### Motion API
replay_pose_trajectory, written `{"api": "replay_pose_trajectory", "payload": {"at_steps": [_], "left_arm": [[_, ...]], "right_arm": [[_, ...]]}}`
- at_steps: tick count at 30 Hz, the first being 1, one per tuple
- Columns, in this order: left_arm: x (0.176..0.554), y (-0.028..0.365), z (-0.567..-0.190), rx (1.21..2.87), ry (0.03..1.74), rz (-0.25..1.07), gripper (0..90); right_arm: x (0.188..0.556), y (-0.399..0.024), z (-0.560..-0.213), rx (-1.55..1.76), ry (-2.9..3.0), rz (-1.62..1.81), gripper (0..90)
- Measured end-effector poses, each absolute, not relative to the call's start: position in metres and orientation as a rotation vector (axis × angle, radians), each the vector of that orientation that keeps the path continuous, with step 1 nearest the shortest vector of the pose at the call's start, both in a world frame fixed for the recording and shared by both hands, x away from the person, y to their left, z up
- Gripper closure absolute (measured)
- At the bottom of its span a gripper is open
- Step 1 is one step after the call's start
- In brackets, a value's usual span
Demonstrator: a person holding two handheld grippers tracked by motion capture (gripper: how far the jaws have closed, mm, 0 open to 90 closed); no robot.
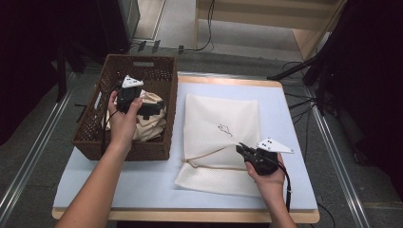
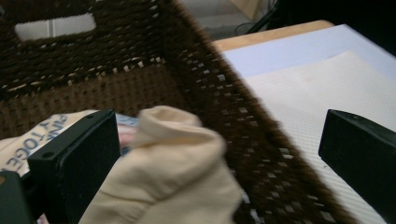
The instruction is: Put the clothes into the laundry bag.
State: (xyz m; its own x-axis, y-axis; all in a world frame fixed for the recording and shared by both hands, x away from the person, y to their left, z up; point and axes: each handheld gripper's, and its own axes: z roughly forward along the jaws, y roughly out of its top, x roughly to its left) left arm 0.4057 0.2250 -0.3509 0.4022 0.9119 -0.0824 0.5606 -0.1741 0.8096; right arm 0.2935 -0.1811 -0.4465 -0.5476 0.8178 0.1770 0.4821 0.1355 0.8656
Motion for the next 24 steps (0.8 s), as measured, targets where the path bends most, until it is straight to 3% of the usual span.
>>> {"api": "replay_pose_trajectory", "payload": {"at_steps": [3, 18, 24], "left_arm": [[0.418, 0.237, -0.355, 1.853, 1.323, 0.556, 0.0], [0.457, 0.279, -0.393, 1.908, 1.625, 0.328, 0.0], [0.463, 0.28, -0.41, 1.939, 1.642, 0.131, 0.0]], "right_arm": [[0.294, -0.182, -0.447, 1.26, 2.08, 1.385, 84.7], [0.294, -0.182, -0.447, 1.264, 2.089, 1.405, 84.0], [0.295, -0.181, -0.448, 1.259, 2.094, 1.403, 83.8]]}}
